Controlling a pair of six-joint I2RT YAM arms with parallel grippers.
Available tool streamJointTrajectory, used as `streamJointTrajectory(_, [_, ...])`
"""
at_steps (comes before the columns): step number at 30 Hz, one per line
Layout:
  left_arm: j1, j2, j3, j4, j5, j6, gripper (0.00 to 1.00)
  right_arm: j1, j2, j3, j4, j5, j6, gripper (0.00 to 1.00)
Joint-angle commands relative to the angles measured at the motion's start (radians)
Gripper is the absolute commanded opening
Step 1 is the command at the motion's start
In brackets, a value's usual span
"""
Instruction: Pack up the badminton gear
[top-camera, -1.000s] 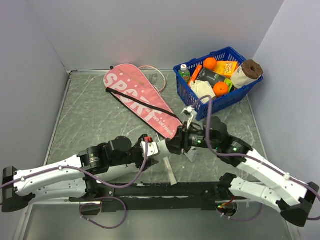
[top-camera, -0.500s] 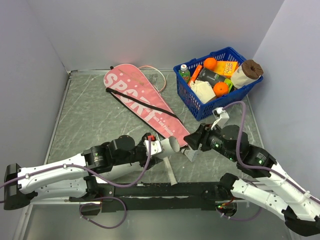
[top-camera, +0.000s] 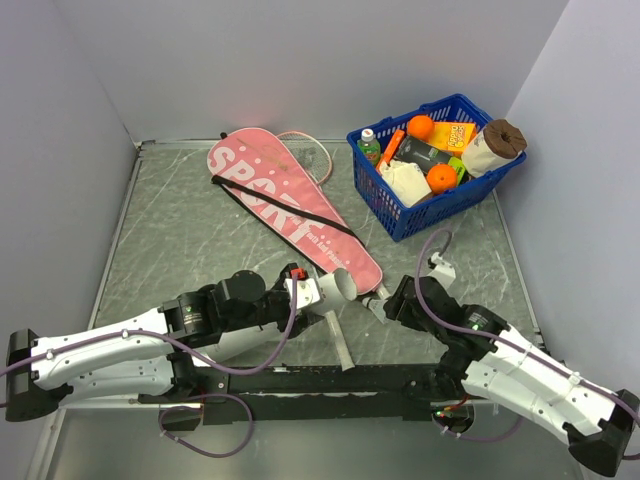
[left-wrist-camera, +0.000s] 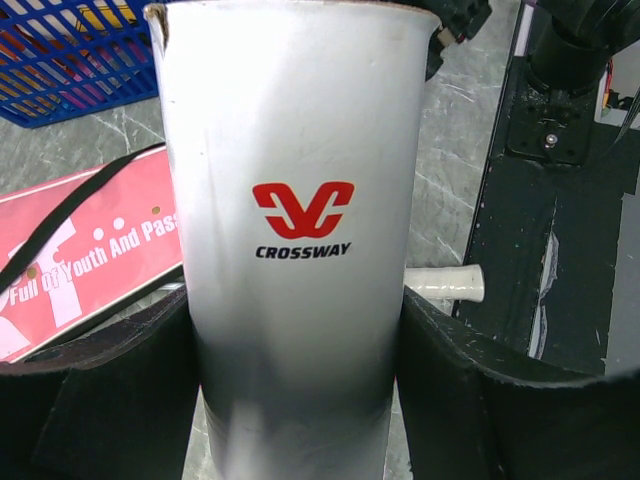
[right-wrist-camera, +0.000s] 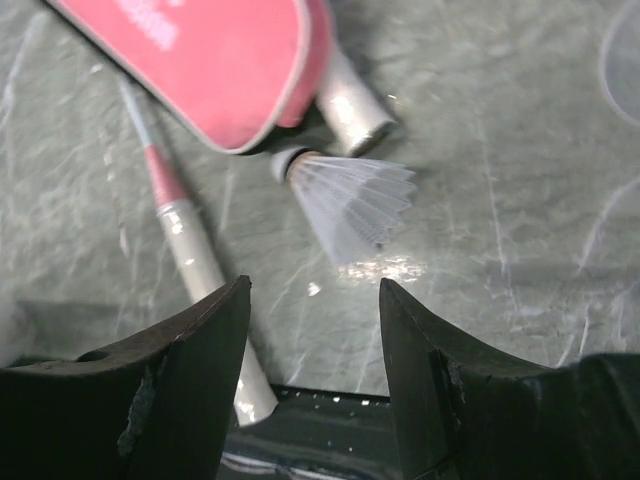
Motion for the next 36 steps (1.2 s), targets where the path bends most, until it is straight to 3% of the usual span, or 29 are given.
streamJointTrajectory(1, [-0.005, -0.017, 0.054, 0.049, 0.002, -0.027, 0.15, -0.027, -0.003, -0.066, 0.101, 0.033, 0.12, 0.62])
streamJointTrajectory(17, [-0.005, -0.007, 0.051, 0.042, 0.008, -0.019, 0.16, -0.075, -0.014, -0.279, 0.417, -0.002, 0.236, 0.52])
streamJointTrajectory(20, [-0.005, -0.008, 0.049, 0.045, 0.008, -0.021, 0.16, -0.079, 0.011, -0.29, 0.431, -0.004, 0.245, 0.45])
streamJointTrajectory(27, [-0.005, -0.004, 0.049, 0.043, 0.007, -0.021, 0.16, -0.081, -0.029, -0.308, 0.449, 0.025, 0.252, 0.01])
streamJointTrajectory(36, [-0.005, 0.006, 0.051, 0.042, 0.01, -0.016, 0.15, -0.081, -0.167, -0.194, 0.288, 0.051, 0.148, 0.0])
